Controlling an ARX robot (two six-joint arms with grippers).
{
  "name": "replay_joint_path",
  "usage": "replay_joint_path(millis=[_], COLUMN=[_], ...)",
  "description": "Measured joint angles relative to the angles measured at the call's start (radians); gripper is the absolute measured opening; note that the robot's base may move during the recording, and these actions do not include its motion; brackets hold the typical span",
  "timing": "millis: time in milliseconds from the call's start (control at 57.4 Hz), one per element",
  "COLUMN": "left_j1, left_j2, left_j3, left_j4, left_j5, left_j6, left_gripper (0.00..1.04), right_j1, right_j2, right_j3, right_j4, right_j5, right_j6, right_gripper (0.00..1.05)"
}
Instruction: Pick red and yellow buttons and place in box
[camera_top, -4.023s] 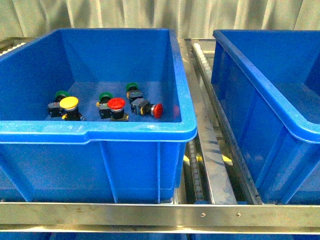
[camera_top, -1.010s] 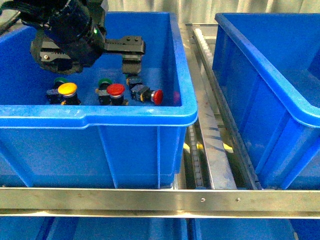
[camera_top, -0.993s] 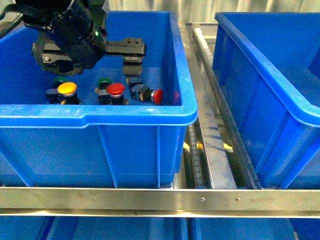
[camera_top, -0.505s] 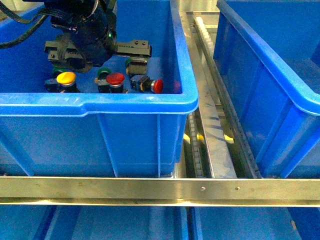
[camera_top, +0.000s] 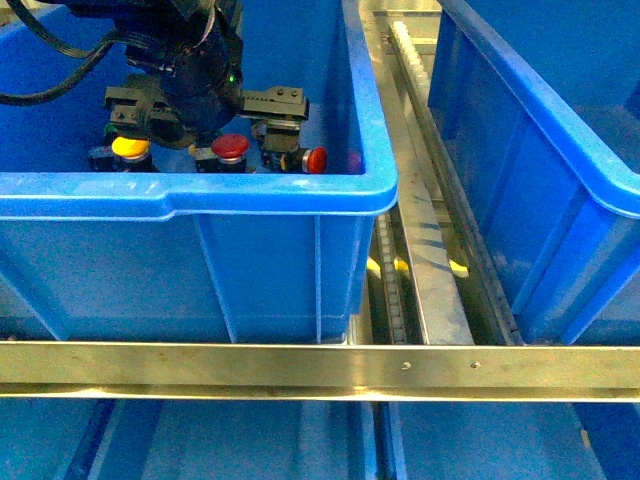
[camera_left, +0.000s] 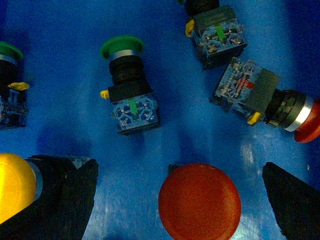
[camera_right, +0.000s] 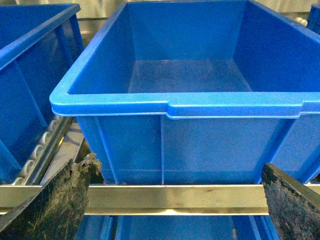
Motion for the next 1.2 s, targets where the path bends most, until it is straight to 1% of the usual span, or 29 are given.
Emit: replay_joint_path(millis=[401, 435, 540, 575, 627, 662, 766, 801, 1080, 1149, 1202], left_j1=[-0.014, -0.014, -0.018, -0.018, -0.019, -0.019, -0.019, -0.019, -0.002, 0.019, 0.045], left_j2=[0.066, 0.071, 0.085, 0.087, 0.091, 0.091, 0.092, 0.091, 0.027, -0.026, -0.087], left_j3=[0.064, 0.069, 0.08, 0.082, 0.085, 0.085, 0.086, 0.084, -0.026, -0.084, -0.142], left_j4=[-0.013, -0.015, -0.015, -0.015, -0.014, -0.013, -0.002, 0.005, 0.076, 0.117, 0.165], left_j5=[-0.016, -0.019, -0.031, -0.032, -0.035, -0.039, -0.047, -0.047, -0.034, 0.02, 0.083], left_j6=[0.001, 0.001, 0.001, 0.001, 0.001, 0.001, 0.002, 0.002, 0.004, -0.026, -0.067], left_gripper=[0.96, 0.94, 0.78, 0.74, 0.65, 0.62, 0.38, 0.34, 0.33, 0.33, 0.33], right_j1=[0.0, 0.0, 0.0, 0.0, 0.0, 0.0, 0.0, 0.0, 0.0, 0.0, 0.0], right_j2=[0.0, 0.0, 0.0, 0.0, 0.0, 0.0, 0.0, 0.0, 0.0, 0.0, 0.0], right_j3=[0.0, 0.0, 0.0, 0.0, 0.0, 0.0, 0.0, 0.0, 0.0, 0.0, 0.0], right_j4=[0.0, 0.0, 0.0, 0.0, 0.0, 0.0, 0.0, 0.0, 0.0, 0.0, 0.0], right_j5=[0.0, 0.0, 0.0, 0.0, 0.0, 0.0, 0.0, 0.0, 0.0, 0.0, 0.0], right_j6=[0.0, 0.0, 0.0, 0.0, 0.0, 0.0, 0.0, 0.0, 0.0, 0.0, 0.0], right_gripper=[0.99, 0.99, 0.99, 0.99, 0.99, 0.99, 0.99, 0.99, 0.99, 0.99, 0.99])
